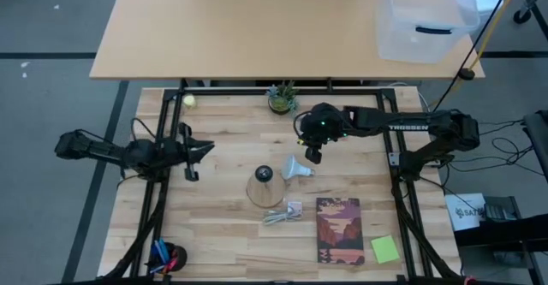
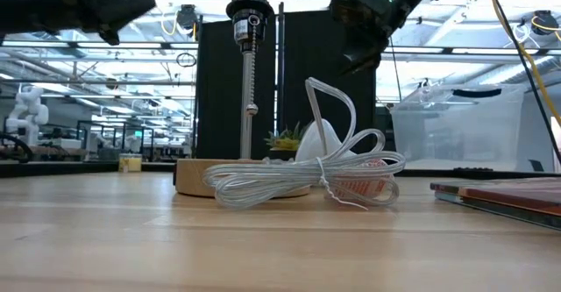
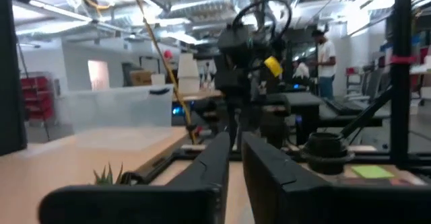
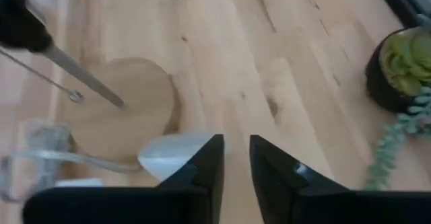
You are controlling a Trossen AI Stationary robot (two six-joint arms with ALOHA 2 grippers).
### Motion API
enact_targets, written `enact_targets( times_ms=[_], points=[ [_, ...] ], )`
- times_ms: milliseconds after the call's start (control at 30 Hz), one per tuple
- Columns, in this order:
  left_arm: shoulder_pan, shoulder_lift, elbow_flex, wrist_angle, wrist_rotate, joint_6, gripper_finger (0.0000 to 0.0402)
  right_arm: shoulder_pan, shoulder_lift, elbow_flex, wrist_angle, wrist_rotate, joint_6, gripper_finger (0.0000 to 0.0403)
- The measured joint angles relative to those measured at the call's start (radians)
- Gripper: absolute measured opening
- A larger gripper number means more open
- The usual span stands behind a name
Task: Screw lightbulb
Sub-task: Insert the white lightbulb into the silver lamp
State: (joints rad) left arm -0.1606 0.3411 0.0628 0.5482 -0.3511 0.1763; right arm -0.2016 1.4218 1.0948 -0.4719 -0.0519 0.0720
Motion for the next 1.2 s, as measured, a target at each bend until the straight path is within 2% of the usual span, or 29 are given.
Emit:
enact_targets(
  times_ms=[133,300,467,600,733,867,1200],
  points=[
    [0.037,0.173,0.0,0.124,0.013,-0.047,0.0067,-0.003,0.001,0.006,-0.063,0.0,-0.056,0.009],
    [0.067,0.327,0.0,0.211,0.028,-0.094,0.0069,0.001,0.006,0.006,-0.162,-0.03,-0.029,0.0115],
    [0.093,0.408,0.01,0.297,0.106,-0.103,0.0069,0.074,0.056,0.006,-0.159,-0.029,-0.016,0.0181],
    [0.106,0.454,0.074,0.267,0.141,-0.125,0.0069,0.125,0.122,0.006,-0.157,-0.023,-0.009,0.0246],
    [0.106,0.518,0.115,0.221,0.151,-0.125,0.0069,0.146,0.177,0.006,-0.129,-0.011,0.026,0.0285],
    [0.106,0.559,0.137,0.223,0.173,-0.123,0.0069,0.164,0.229,-0.015,-0.098,0.031,0.049,0.0294],
    [0.106,0.562,0.138,0.224,0.186,-0.119,0.0069,0.171,0.225,-0.211,0.25,0.062,0.11,0.0295]
  ],
)
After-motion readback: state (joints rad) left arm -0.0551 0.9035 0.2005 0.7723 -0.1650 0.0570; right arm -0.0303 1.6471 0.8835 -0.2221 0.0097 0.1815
